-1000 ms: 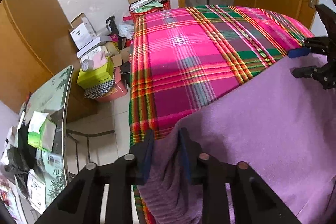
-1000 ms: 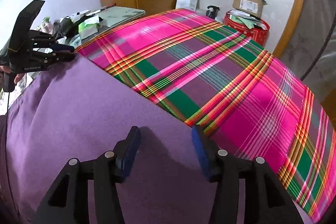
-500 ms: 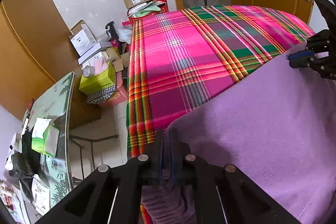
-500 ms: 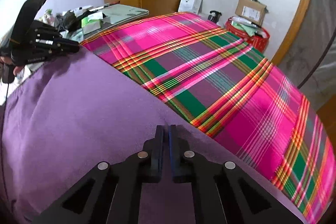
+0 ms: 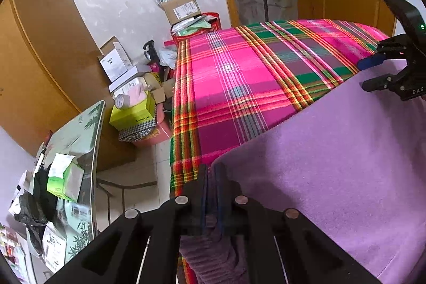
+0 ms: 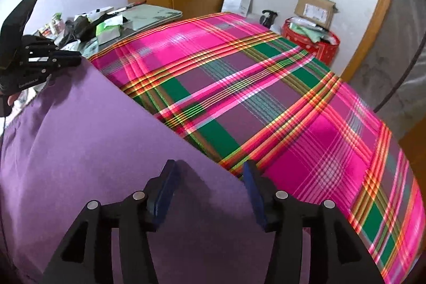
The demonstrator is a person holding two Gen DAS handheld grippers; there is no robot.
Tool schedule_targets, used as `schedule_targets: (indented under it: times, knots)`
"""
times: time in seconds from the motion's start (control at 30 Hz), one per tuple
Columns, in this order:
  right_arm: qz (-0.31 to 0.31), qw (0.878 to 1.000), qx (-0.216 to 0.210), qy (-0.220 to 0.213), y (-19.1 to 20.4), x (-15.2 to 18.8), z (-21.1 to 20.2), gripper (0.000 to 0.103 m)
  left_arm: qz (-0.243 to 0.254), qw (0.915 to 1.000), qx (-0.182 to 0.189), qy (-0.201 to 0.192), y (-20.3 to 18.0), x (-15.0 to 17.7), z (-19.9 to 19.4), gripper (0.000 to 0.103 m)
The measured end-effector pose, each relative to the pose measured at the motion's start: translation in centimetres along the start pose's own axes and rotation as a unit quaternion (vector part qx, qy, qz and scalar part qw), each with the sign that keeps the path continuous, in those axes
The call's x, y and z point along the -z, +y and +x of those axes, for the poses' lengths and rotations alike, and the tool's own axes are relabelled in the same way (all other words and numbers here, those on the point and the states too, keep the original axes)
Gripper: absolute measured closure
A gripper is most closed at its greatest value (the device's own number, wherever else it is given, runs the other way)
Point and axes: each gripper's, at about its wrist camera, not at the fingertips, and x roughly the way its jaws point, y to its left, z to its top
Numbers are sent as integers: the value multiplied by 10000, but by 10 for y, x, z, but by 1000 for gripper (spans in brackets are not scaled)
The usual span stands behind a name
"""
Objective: Fold clothes
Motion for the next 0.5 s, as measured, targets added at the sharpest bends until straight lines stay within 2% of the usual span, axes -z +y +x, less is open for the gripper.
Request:
schedule_targets:
  times: [0.17, 0.33, 0.4, 0.43, 0.47, 0.5]
  knots:
    - [35, 9998, -167, -57, -2, 3, 1, 50, -44, 9995, -73, -311, 1, 2, -17, 98]
    - [14, 9996, -272, -44, 0, 6, -2, 51, -74, 9995, -100, -297, 3, 2, -17, 98]
    - [-46, 9995, -305, -2, 2, 6, -3, 55, -117, 9994, -96, -314, 4, 2, -17, 98]
    - [-73, 9994, -334, 14, 4, 6, -3, 63, -139, 9994, -92, -319, 4, 2, -18, 98]
    - [-97, 9992, -381, 24, 7, 7, -4, 75, -161, 9993, -88, -324, 4, 2, -18, 98]
    - [-144, 9991, -393, 29, 10, 7, -5, 79, -189, 9993, -85, -318, 4, 3, -18, 98]
